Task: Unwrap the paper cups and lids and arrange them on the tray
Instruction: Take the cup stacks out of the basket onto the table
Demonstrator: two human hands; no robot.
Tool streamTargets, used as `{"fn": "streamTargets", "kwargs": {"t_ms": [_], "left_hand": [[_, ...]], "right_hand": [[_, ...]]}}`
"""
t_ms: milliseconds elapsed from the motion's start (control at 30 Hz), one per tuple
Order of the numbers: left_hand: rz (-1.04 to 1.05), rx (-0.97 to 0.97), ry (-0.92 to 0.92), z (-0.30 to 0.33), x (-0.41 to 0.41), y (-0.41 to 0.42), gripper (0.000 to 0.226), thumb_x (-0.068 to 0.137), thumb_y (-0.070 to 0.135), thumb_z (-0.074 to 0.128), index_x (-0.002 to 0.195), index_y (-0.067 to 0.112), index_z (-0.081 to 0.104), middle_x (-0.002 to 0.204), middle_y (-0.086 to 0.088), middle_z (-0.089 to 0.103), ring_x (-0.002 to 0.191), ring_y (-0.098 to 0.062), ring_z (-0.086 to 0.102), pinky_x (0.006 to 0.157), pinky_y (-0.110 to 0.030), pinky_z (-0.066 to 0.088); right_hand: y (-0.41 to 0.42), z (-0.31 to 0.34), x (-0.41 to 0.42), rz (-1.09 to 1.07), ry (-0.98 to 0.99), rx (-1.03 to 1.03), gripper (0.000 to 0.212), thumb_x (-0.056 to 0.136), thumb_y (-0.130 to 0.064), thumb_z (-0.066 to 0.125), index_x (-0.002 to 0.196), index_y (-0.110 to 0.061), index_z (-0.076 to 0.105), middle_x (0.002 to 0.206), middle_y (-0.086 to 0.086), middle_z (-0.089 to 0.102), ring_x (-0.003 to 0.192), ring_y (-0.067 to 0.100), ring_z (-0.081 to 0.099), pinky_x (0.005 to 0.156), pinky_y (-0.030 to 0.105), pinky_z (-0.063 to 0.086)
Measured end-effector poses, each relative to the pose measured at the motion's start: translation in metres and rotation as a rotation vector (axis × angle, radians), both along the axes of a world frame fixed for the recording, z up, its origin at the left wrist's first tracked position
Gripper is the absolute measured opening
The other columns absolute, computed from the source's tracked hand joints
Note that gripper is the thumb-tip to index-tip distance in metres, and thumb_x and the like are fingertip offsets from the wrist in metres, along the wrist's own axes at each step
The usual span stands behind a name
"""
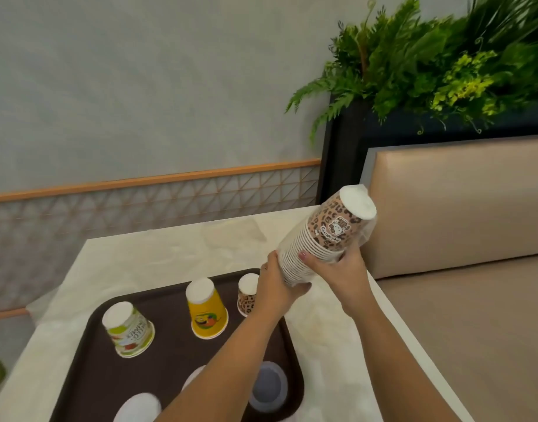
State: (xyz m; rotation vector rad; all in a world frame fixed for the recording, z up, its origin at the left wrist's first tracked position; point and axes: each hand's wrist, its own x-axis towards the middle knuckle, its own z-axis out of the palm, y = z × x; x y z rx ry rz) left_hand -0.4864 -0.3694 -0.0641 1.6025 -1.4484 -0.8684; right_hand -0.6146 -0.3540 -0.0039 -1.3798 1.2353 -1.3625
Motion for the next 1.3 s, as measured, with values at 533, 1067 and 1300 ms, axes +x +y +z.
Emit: {"fn": "streamTargets", "kwargs": {"t_ms": [533,1067,1300], "left_hand": [[0.087,0.199,0.036,-0.076,-0.021,-0.065,0.065,0.066,0.018,0.084,0.117,0.011,0.045,0.1,0.005,0.056,0.087,-0.012,0.056,0.061,-0.01,0.04],[0.106,0.146,0.057,-0.06,-0.014,-0.045,0.081,0.064,0.029,0.079,0.132,0.014,0.038,0.126,-0.005,0.053,0.115,-0.023,0.056,0.092,-0.041,0.052],[0.06,0.005,-0.015,0.002,0.004,0.005,0.069,0.088,0.015,0.065,0.144,0.019,0.026,0.15,0.001,0.029,0.133,-0.015,0.037,0.102,-0.02,0.035]], "right_hand": [[-0.088,-0.098,0.006,0.004,0.225,0.141,0.089,0.063,-0.028,0.086,0.134,-0.026,0.033,0.123,-0.011,0.053,0.111,0.007,0.052,0.088,0.02,0.043],[-0.068,-0.087,0.01,0.003,0.302,0.053,0.095,0.06,-0.028,0.088,0.134,-0.03,0.028,0.134,-0.003,0.041,0.127,0.013,0.04,0.099,0.026,0.04],[-0.024,-0.041,0.024,-0.245,0.488,-0.121,0.099,0.069,-0.023,0.083,0.147,-0.013,0.023,0.152,0.011,0.02,0.14,0.024,0.023,0.111,0.043,0.032]]}}
